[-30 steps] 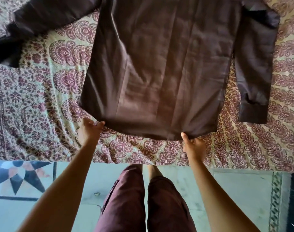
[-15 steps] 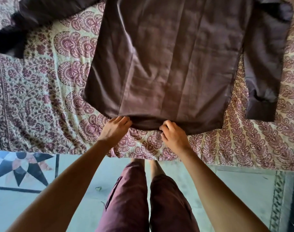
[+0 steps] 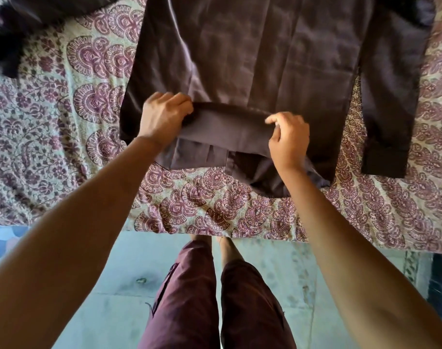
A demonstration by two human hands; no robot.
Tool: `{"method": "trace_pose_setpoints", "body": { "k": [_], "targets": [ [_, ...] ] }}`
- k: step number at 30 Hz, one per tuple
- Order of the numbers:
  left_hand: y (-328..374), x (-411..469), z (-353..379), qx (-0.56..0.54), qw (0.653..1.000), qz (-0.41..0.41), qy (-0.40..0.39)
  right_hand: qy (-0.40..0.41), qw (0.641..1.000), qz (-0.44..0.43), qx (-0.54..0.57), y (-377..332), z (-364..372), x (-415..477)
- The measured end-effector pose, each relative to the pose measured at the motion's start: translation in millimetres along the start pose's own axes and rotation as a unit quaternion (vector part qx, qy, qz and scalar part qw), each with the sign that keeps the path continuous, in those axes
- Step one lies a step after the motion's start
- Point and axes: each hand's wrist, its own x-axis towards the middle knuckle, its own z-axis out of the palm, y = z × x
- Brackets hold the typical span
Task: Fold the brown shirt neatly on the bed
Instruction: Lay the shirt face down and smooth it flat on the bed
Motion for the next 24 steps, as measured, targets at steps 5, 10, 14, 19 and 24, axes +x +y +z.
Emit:
{"method": "trace_pose_setpoints", "body": {
  "k": [5, 10, 14, 19, 24],
  "targets": [
    [20, -3, 14, -0.008, 0.995, -0.079, -0.068, -0.095, 0.988, -0.057, -0.109, 1, 9, -17],
    [65, -57, 21, -0.137, 0.989, -0.016, -0.061, -0.198, 0.963, -0.148, -0.104, 0, 21, -80],
    [76, -90, 36, -0.125, 0.980, -0.045, -0.151, -0.222, 0.972, -0.053, -0.054, 6, 27, -96],
    [77, -76, 34, -0.120, 0.981, -0.086, -0.130, -0.180, 0.958, 0.141, 0.172, -1, 14, -68],
    [77, -55, 27, -0.207, 0.951, -0.164, -0.160, -0.182, 0.947, 0.193, 0.179, 9, 5, -42]
  ]
}}
